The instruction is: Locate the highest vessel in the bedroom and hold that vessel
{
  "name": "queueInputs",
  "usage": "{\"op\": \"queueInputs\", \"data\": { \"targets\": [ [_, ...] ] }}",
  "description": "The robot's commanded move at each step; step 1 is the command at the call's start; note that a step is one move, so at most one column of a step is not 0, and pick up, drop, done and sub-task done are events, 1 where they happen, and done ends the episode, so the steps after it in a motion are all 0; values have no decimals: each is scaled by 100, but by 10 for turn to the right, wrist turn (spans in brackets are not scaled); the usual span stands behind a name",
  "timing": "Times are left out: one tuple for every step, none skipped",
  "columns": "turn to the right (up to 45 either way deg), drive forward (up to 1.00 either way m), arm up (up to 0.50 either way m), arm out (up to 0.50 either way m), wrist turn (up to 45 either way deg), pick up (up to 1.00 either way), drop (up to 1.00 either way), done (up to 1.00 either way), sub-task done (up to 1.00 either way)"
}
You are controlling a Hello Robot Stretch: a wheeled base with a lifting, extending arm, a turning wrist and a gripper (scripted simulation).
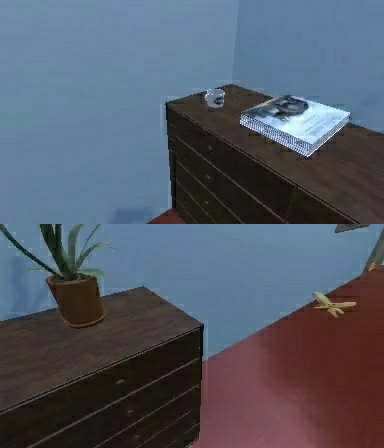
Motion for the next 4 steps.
{"op": "queueInputs", "data": {
  "targets": [
    [-450,0,0,0,0,0,0,0,0],
    [-360,0,0,0,0,0,0,0,0],
    [450,0,0,0,0,0,0,0,0],
    [210,0,0,0,0,0,0,0,0]
  ]
}}
